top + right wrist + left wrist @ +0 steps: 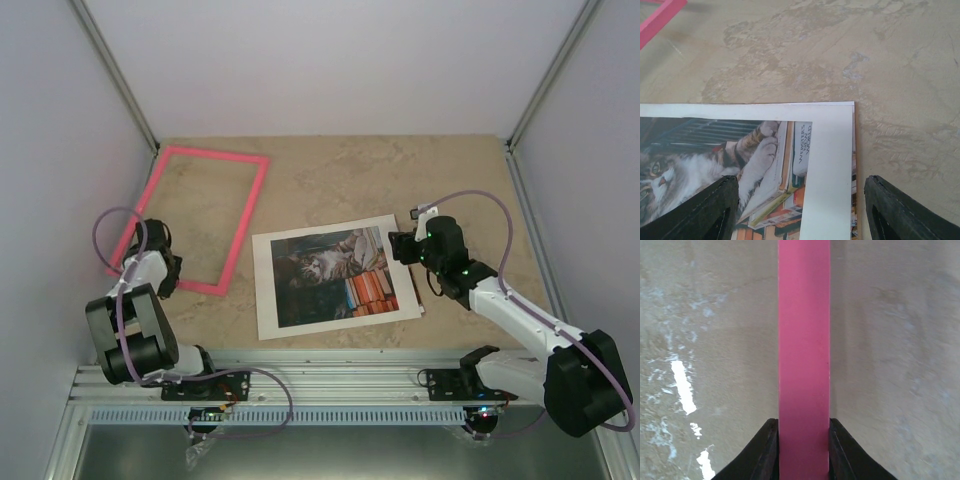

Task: Take the photo out of the frame

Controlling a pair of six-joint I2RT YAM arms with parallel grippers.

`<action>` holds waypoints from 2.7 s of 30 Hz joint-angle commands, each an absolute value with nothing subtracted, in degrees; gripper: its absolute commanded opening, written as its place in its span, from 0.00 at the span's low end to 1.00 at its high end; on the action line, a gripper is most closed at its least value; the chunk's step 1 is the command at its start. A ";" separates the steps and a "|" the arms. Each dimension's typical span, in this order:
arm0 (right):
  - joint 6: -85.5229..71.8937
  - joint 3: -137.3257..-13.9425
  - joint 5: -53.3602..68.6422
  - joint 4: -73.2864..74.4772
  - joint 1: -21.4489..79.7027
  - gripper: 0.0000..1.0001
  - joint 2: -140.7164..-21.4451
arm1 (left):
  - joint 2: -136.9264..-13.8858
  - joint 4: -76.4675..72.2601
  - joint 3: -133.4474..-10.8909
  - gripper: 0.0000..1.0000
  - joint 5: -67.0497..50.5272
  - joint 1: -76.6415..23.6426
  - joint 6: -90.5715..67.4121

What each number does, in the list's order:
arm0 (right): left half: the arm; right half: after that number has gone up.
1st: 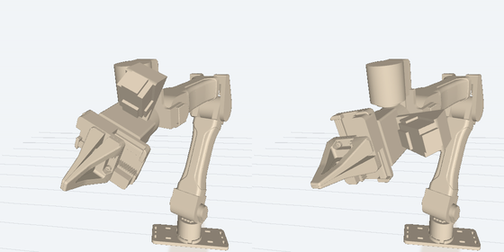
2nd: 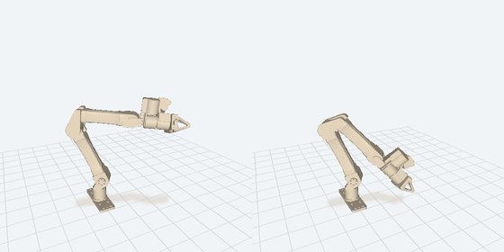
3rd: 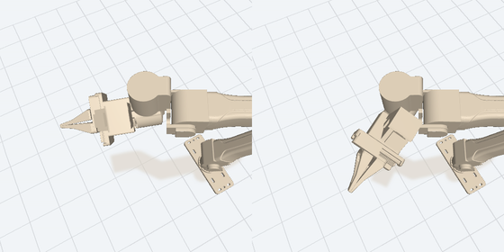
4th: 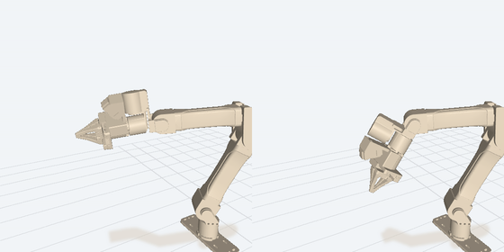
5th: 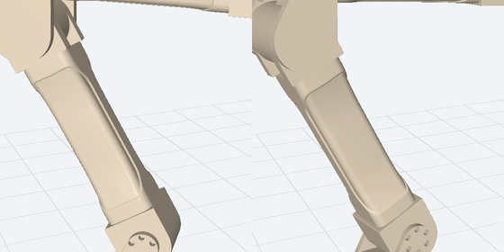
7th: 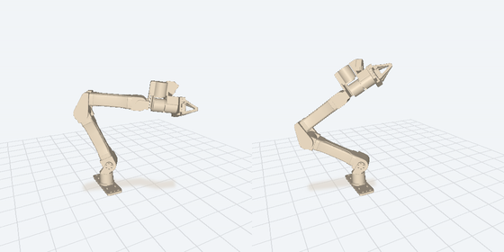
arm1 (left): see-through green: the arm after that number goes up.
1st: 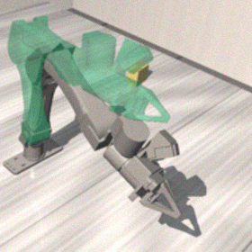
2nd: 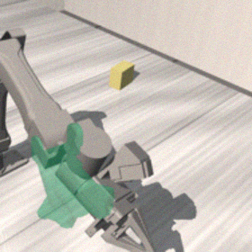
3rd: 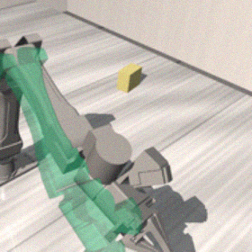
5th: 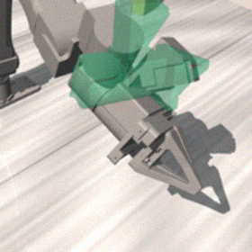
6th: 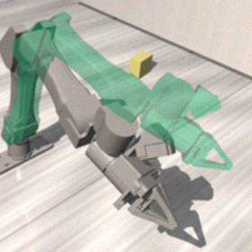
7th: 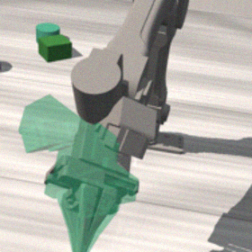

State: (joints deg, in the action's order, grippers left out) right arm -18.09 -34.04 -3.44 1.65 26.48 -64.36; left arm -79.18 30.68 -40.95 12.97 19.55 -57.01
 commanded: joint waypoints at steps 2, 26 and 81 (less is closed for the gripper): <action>-18.70 -33.66 -4.49 0.24 26.63 0.70 -64.84 | -79.61 23.86 -38.40 0.00 11.42 21.51 -60.94; -18.54 -33.71 -4.58 0.26 26.63 0.70 -64.94 | -70.00 22.84 -34.26 0.57 11.43 21.53 -58.05; -27.39 -26.73 -0.87 16.96 31.03 0.75 -61.75 | -55.01 22.05 -20.76 0.97 1.50 -29.35 -52.76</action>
